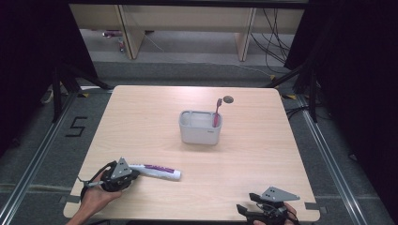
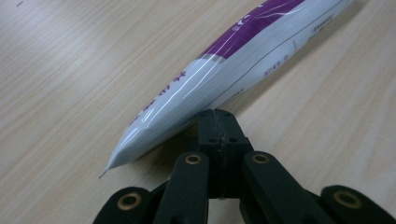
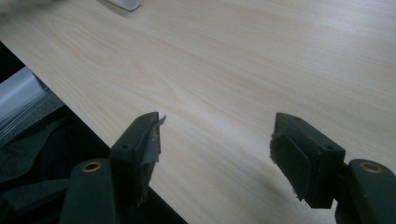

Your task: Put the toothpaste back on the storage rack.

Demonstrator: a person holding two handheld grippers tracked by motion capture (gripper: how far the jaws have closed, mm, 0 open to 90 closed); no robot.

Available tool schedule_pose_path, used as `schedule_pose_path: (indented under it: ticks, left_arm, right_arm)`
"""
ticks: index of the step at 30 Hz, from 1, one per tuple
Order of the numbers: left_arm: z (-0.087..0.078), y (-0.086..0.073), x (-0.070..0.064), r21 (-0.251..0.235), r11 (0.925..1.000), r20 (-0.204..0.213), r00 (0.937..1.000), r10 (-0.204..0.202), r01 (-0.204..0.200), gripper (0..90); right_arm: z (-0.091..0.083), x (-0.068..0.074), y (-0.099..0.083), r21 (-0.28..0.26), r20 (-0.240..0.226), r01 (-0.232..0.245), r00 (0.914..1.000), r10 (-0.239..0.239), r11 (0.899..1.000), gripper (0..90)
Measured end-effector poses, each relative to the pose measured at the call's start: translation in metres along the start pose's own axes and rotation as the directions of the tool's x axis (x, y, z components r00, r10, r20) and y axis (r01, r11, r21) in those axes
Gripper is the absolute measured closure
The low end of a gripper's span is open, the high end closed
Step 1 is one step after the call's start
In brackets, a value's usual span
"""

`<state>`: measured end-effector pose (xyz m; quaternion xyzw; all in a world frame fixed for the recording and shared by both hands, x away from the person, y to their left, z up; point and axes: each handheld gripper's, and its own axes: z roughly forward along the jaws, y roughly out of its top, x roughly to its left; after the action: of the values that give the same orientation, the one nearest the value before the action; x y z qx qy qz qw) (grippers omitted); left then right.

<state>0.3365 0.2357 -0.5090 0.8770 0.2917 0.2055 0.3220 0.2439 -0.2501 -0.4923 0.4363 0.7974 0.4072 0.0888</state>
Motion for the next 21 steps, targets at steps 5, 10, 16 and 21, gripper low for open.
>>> schedule_pose_path:
  ticks: [5, 10, 16, 21]
  left_arm:
    - [0.004, 0.004, 0.006, 0.004, 1.0000, -0.011, 0.9999, 0.005, -0.005, 89.3]
    - [0.010, 0.008, 0.009, -0.003, 0.9999, -0.018, 0.9997, -0.014, 0.014, 89.3]
    - [0.016, 0.014, 0.011, 0.008, 0.9999, -0.015, 0.9998, -0.015, 0.015, 89.3]
    - [0.019, 0.017, 0.015, 0.017, 0.9997, -0.011, 0.9998, -0.018, 0.018, 89.3]
  right_arm:
    - [0.000, -0.002, 0.000, -0.005, 0.010, 0.024, 0.9997, -0.024, 1.000, 33.4]
    - [0.000, -0.001, 0.000, -0.009, 0.003, 0.013, 0.9999, -0.013, 1.000, 33.3]
    - [0.001, -0.003, 0.000, -0.013, 0.007, 0.031, 0.9995, -0.031, 0.999, 33.3]
    - [0.000, -0.002, 0.001, -0.015, 0.003, 0.032, 0.9995, -0.032, 0.999, 33.3]
